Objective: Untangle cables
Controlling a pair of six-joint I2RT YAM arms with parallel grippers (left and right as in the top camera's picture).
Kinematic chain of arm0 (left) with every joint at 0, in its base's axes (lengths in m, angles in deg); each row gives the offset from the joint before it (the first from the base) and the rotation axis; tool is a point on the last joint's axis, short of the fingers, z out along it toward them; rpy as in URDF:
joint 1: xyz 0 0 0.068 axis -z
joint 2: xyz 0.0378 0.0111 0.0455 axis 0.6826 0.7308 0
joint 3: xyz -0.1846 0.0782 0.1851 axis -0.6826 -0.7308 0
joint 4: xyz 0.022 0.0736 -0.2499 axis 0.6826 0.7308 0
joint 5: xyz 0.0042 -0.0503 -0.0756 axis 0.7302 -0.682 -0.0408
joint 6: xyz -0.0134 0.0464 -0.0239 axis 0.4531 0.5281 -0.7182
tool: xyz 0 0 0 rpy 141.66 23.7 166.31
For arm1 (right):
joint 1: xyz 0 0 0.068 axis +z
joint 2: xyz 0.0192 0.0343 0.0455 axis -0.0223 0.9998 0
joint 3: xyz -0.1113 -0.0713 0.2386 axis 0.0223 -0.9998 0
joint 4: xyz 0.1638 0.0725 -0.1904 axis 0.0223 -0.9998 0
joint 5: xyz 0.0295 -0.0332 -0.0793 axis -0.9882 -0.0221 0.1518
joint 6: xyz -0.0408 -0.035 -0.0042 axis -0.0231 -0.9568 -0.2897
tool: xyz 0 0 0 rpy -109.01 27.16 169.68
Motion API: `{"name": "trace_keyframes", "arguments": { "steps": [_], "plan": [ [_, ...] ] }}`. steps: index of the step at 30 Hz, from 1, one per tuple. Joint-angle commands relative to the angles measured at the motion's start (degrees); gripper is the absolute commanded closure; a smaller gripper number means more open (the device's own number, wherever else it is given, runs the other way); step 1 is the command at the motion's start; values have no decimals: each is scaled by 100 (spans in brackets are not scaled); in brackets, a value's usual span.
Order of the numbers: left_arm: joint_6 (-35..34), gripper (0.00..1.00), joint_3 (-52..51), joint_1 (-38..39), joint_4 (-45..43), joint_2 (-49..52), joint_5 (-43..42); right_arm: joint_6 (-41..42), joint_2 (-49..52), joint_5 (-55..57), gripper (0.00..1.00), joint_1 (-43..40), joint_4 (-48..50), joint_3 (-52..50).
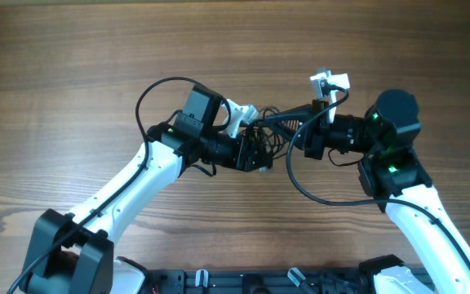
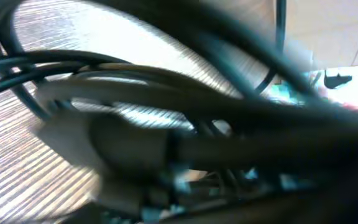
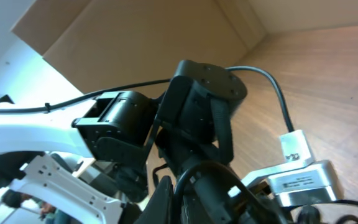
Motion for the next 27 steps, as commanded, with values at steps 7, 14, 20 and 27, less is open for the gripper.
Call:
{"name": "trace_keyframes", "arguments": {
  "steps": [7,14,20,27],
  "plan": [
    [129,96,4,-275,1231,-44,1963,-39,-44,3539,96,-9,-3021,125],
    [601,96,4,-953,1849,-96,1998,610,-42,7997,96,-9,-6098,125],
    [682,96,4,-1117,1871,-527,1976,-732,-42,6693,37,-7,-5595,125],
    [680,96,4,-1117,1279,-1176,442,-2059,273,3440,35,0,-4492,122]
  ]
}}
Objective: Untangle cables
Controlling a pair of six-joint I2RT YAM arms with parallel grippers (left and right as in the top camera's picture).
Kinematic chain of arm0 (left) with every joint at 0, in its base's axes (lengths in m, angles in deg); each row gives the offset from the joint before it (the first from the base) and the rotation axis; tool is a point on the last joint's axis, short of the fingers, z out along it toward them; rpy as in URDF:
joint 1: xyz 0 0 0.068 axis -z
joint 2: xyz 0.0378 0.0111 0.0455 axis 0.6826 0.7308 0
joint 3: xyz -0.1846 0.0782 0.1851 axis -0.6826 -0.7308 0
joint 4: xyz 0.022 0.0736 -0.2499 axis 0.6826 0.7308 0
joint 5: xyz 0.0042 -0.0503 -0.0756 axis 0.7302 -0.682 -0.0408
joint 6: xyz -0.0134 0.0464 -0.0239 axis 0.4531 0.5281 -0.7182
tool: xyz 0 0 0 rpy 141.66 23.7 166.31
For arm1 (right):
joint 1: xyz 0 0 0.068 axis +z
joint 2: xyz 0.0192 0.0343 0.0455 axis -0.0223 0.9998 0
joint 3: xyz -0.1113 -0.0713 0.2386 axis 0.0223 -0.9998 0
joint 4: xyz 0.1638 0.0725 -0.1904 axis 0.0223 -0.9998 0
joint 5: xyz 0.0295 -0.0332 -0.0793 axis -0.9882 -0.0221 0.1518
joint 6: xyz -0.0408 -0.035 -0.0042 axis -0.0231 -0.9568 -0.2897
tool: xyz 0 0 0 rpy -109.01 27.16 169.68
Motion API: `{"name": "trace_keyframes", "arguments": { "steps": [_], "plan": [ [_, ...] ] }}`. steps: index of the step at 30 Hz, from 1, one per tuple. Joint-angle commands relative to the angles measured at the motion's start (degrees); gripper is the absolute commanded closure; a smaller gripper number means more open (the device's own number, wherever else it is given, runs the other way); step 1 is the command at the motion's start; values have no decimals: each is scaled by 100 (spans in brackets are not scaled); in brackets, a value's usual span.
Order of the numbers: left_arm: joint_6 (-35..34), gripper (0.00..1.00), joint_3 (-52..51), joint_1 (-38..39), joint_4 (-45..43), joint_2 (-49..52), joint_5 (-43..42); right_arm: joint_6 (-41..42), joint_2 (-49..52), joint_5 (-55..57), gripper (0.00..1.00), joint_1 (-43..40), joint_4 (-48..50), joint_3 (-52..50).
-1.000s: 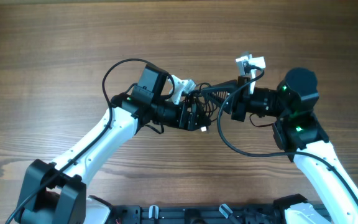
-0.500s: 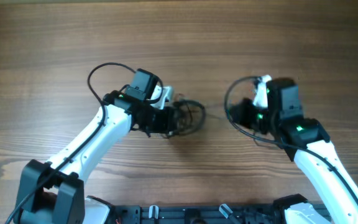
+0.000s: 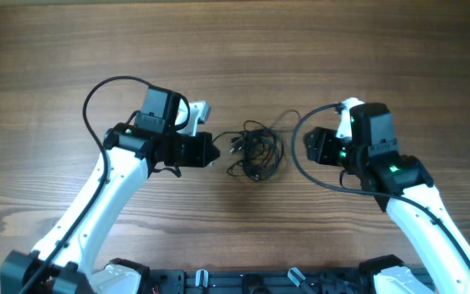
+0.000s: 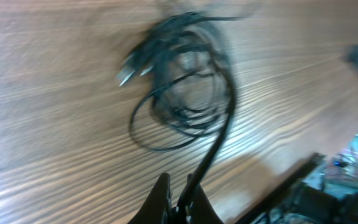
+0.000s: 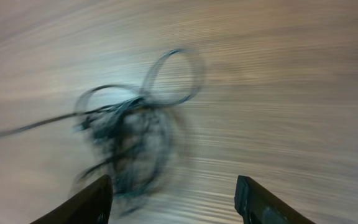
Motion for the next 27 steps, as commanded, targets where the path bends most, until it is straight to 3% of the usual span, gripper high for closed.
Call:
{"name": "trace_keyframes", "arguments": {
  "steps": [1,13,17,19,20,21,24,26,27],
  "plan": [
    [114,96,7,-48,-415,-374,-1239,-433,424,-1606,35,0,168,35],
    [70,96,7,-48,-815,-789,-1794,-264,2551,-2415,38,79,1088,33],
    [72,96,7,-48,-815,-789,-1788,-105,3075,-2409,47,310,1357,31],
    [72,96,7,-48,-811,-789,-1746,133,3222,-2409,71,385,1578,31],
    [72,96,7,-48,-809,-787,-1652,203,3254,-2409,89,409,1711,33],
    [70,96,7,-48,-782,-787,-1495,227,3254,-2409,95,411,1803,33],
    [66,96,7,-48,-446,-787,-310,15,3198,-2347,96,369,1784,33],
    [-212,96,7,-48,-114,-776,931,-216,2940,-2365,96,269,1556,61],
    [-525,96,4,-48,114,-776,1950,-568,2592,-2420,96,221,1252,157]
  ]
}}
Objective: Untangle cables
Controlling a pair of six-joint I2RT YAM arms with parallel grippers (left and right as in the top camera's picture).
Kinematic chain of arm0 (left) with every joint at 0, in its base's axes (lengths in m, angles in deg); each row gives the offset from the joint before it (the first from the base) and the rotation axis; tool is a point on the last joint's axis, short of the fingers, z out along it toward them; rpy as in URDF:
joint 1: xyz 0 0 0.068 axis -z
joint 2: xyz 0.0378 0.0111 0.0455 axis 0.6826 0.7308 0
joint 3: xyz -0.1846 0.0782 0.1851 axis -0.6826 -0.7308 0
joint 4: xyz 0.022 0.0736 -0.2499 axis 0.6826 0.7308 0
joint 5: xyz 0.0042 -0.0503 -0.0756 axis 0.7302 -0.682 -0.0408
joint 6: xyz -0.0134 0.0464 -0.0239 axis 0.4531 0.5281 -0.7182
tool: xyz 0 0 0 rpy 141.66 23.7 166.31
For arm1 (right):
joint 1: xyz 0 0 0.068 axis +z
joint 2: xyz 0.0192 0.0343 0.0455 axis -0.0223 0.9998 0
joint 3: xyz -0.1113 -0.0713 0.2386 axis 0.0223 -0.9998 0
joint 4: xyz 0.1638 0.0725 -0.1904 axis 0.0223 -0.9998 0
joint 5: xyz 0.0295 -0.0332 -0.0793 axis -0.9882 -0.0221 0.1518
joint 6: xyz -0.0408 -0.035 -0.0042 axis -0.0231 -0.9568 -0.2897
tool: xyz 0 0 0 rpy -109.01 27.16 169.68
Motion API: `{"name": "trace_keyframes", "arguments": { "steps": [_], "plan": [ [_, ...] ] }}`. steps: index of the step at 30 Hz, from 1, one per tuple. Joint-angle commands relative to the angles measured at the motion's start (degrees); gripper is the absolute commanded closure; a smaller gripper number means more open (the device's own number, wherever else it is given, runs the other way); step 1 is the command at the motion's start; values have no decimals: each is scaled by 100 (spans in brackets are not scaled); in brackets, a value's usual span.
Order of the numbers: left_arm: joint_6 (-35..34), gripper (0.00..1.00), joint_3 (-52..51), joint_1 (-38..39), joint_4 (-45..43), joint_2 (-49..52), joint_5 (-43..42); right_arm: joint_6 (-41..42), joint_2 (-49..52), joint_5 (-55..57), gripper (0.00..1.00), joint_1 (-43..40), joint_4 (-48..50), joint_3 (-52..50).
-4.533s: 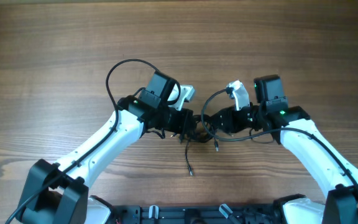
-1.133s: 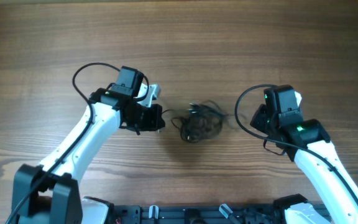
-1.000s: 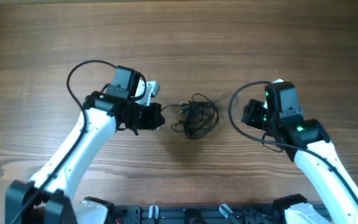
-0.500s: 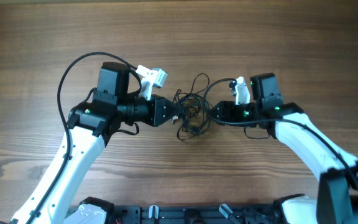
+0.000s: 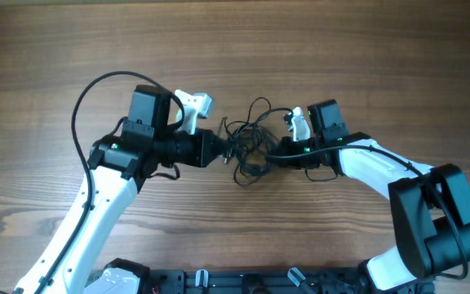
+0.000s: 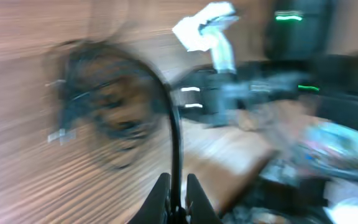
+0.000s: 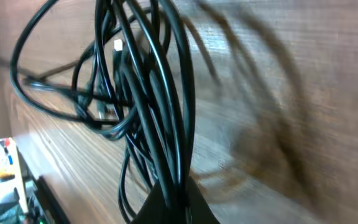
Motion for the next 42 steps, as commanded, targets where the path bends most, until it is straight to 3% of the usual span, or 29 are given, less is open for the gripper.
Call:
{"name": "trace_keyframes", "arguments": {
  "steps": [1,4,6,7,9,10,11,14,17,24,34,37,40,42],
  "plan": [
    [-629,96,4,-48,378,-79,2734,-975,-876,-238,96,-129,-612,278],
    [-988,96,4,-48,413,-79,3421,-1797,-2035,-824,96,-129,-1344,807],
    [-1327,96,4,-48,415,-79,3624,-1939,-2782,-1250,96,-129,-1303,973],
    [-1405,91,4,-48,413,-79,3654,-1939,-3095,-1250,96,-129,-1220,977],
    [-1484,51,7,-48,354,-81,3600,-1845,-3523,-866,96,-129,-1248,977],
    [-1480,24,7,-48,284,-81,3333,-1810,-3713,-487,96,-129,-1408,975],
    [-1421,16,7,-48,225,-81,3086,-1808,-3735,-310,96,-129,-1519,975],
    [-256,11,7,-48,-192,-81,938,-1464,-3508,63,96,-127,-1871,973],
    [319,11,7,-48,-345,-81,-315,-1432,-3248,-205,96,-125,-1932,973],
    [492,9,4,-46,-461,9,-498,-1572,-3195,-2146,96,-125,-1405,973],
    [490,10,4,413,-1279,754,-1303,-1408,-3195,-2479,96,-125,-1279,973],
    [487,21,4,605,-1488,874,-1228,-1399,-3195,-3069,96,-125,-1084,973],
    [424,41,4,654,-1790,975,-1126,-1257,-3195,-3246,96,-125,-964,973],
    [374,67,7,581,-1818,973,-1003,-1097,-3195,-2785,96,-125,-1034,973]
  ]
}}
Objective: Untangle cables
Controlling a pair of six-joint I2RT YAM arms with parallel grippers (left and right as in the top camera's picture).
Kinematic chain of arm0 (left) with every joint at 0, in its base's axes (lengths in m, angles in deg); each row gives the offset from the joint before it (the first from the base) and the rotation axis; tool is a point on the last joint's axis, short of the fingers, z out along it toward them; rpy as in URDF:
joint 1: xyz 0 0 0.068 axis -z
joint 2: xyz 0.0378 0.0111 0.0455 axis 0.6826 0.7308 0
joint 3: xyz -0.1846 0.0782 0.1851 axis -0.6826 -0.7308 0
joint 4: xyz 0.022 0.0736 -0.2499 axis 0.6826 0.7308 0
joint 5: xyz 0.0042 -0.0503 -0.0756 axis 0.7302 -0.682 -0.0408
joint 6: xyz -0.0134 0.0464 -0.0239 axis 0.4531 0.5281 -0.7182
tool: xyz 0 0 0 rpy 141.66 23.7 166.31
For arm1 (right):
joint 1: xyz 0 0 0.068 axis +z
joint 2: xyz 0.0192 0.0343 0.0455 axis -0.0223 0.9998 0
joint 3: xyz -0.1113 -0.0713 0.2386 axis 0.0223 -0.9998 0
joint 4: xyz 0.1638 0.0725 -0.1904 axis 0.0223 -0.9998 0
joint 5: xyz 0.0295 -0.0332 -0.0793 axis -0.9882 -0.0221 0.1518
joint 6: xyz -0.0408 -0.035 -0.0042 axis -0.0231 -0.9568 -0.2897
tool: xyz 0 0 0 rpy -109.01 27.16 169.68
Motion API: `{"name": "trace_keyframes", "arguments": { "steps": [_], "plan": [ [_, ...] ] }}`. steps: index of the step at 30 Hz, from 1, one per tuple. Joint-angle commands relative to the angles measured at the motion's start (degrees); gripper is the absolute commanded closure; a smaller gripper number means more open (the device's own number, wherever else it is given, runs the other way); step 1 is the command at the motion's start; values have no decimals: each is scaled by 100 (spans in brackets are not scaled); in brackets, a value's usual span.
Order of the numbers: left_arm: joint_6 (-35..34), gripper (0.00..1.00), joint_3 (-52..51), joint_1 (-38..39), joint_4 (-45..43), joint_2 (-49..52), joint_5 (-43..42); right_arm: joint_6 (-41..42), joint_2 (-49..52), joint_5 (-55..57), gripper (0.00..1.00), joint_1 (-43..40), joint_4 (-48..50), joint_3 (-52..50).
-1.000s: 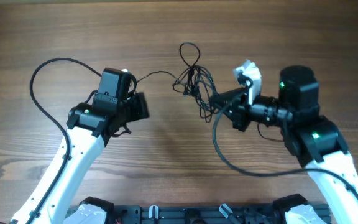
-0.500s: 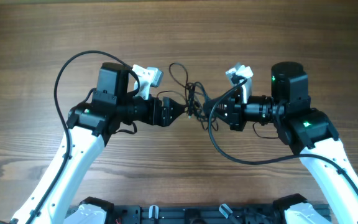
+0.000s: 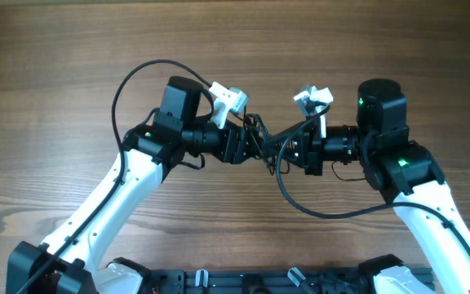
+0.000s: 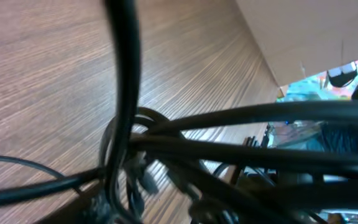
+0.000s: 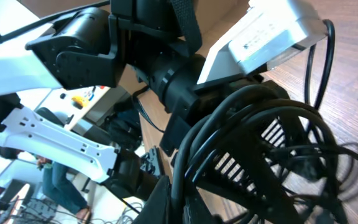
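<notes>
The black cable tangle hangs bunched between my two grippers above the table's middle. My left gripper reaches into it from the left. In the left wrist view the cables fill the frame, and one thick strand runs down to where the hidden fingers sit. My right gripper comes in from the right. It is shut on several strands that fan up into loops. The left wrist and its white camera housing stand right behind those loops.
The wooden table spreads all round the arms. A black rail runs along the front edge. The arms' own black leads loop out beside the left arm and below the right arm.
The right arm has risen from lying low over the table and now faces the left gripper. The grippers are closer together. The tangle, then spread on the wood, is now drawn into a tight bunch between them.
At first the grippers were nose to nose with the tangle between them. Then they stood apart, the tangle lying on the table, the left holding one strand and the right open. Later both were shut on strands at the pile. Now they meet again with it bunched.
</notes>
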Motion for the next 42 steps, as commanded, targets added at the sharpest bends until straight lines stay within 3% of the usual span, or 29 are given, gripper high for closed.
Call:
{"name": "trace_keyframes", "arguments": {
  "steps": [1,4,6,10,12,14,15,16,20,25,29,33,36,39,42],
  "plan": [
    [-42,76,7,-153,13,94,273,468,-17,555,96,-4,-122,0],
    [-39,76,7,-579,417,70,269,1322,-17,3150,96,-4,-881,0],
    [9,75,7,-1062,953,28,267,2352,-17,5589,96,-4,-1792,0],
    [396,76,7,-1589,1537,-33,264,2894,-17,7077,96,-4,-2531,0],
    [411,77,7,-1685,1576,-70,227,2417,-17,6472,96,-4,-2361,0],
    [413,72,7,-1644,1510,-68,-157,1106,-15,4325,96,-4,-1683,0],
    [413,63,7,-1589,1499,-68,-212,494,-15,3051,96,-4,-1364,0],
    [435,38,7,-1425,1478,-68,-210,-81,-11,184,96,-4,-356,0],
    [433,28,7,-1060,1320,-68,-208,407,-11,-103,96,-4,404,0],
    [428,24,7,-575,789,-68,-203,516,-2,-92,96,-4,389,0],
    [389,52,7,-343,505,-68,-210,555,0,-125,96,-4,396,0],
    [33,48,7,-111,260,-68,-295,555,-2,-470,96,-4,481,0],
    [-238,69,7,140,-20,-68,-361,756,-2,-721,96,-4,632,0],
    [-229,96,7,214,164,-68,-282,1174,-2,-535,96,-4,826,0],
    [-190,96,7,146,654,-68,120,1626,-2,636,96,-4,754,0]
  ]
}}
